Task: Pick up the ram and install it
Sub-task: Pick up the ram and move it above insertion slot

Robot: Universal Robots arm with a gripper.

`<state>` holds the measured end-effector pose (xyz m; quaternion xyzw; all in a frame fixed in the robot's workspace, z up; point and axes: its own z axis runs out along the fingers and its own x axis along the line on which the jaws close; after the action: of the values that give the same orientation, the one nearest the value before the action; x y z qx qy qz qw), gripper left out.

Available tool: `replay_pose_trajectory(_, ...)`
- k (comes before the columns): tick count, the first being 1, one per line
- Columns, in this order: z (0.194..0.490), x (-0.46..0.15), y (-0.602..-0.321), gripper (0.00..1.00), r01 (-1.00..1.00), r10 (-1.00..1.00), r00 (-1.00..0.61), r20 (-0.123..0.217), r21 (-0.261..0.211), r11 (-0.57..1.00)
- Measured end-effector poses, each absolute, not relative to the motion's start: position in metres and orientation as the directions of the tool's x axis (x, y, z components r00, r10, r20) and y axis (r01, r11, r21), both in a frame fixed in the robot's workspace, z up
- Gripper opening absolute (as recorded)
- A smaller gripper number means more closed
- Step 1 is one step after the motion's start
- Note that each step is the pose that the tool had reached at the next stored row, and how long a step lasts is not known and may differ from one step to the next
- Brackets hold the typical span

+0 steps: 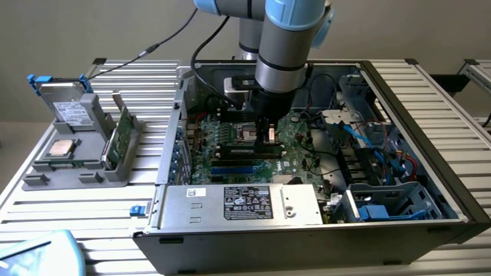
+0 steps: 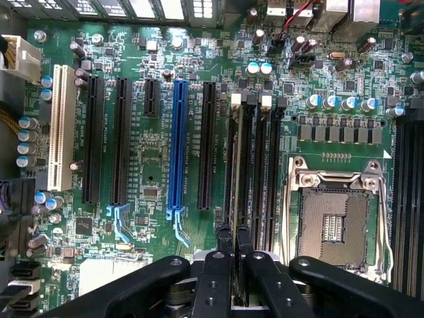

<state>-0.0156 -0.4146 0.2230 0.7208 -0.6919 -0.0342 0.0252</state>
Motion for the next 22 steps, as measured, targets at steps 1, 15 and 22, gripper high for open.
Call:
replay_pose_trajectory(1,0.2229,-0.0156,-0.4146,0.13,-0.996,-0.999,0.04,-0.015,0.084,-0.041)
replay_pose_trajectory(15,0.2229,-0.0153,-0.4146,0.13,-0.992,-0.999,0.043,-0.018,0.116,-0.045)
replay_pose_trajectory(22,0.226,-0.0153,-0.4137,0.13,-0.99,-0.999,0.043,-0.019,0.134,-0.045)
